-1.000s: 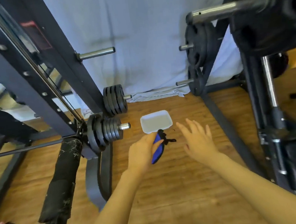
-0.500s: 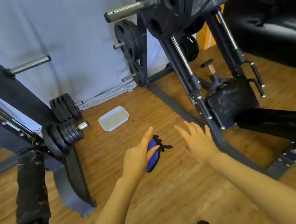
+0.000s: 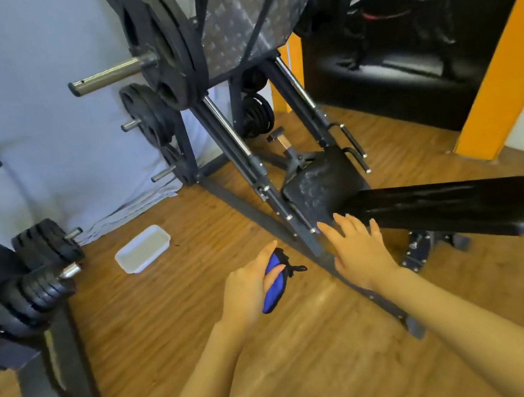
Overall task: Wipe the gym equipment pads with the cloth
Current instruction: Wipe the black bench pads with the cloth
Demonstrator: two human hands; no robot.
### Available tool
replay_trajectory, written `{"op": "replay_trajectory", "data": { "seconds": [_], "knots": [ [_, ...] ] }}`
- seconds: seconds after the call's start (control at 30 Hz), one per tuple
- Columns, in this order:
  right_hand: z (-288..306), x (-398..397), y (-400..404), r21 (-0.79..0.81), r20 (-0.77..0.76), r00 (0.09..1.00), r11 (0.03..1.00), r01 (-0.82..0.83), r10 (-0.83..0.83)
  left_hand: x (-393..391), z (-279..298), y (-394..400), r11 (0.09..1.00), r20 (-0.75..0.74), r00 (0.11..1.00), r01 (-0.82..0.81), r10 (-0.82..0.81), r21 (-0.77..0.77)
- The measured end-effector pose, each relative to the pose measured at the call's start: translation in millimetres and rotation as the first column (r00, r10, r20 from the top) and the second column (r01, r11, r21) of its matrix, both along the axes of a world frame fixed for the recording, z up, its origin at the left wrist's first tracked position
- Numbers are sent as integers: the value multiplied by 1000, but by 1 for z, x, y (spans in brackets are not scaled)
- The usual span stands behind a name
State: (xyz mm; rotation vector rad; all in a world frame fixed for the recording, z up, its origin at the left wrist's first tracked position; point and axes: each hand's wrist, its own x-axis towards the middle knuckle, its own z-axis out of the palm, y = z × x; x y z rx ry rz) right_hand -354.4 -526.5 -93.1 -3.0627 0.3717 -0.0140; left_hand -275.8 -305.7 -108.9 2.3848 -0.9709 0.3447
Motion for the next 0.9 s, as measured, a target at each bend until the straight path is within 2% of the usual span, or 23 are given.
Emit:
{"op": "replay_trajectory", "data": {
  "seconds": [0.2,0.4,0.6,0.8,0.9],
  "knots": [
    [4,-86,-116,-34,-34,999,999,28,-29,-74,-11,-114,998,19,999,-39,40,-42],
    [2,-128,-179,-6,-94,993,997,71,-71,-115,-4,-178,996,0,998,-69,69,54],
    [-8,-99,-215,4,-90,993,997,75,-74,-83,6,-224,995,-9,998,-59,59,75],
    [-24,-29,-248,6,-92,991,995,102,-101,-9,-6,-264,995,5,1000,-15,14,98],
    [-31,10,-262,15,-62,986,988,153,-152,27,-1,-283,984,-76,997,7,7,176]
  ]
}}
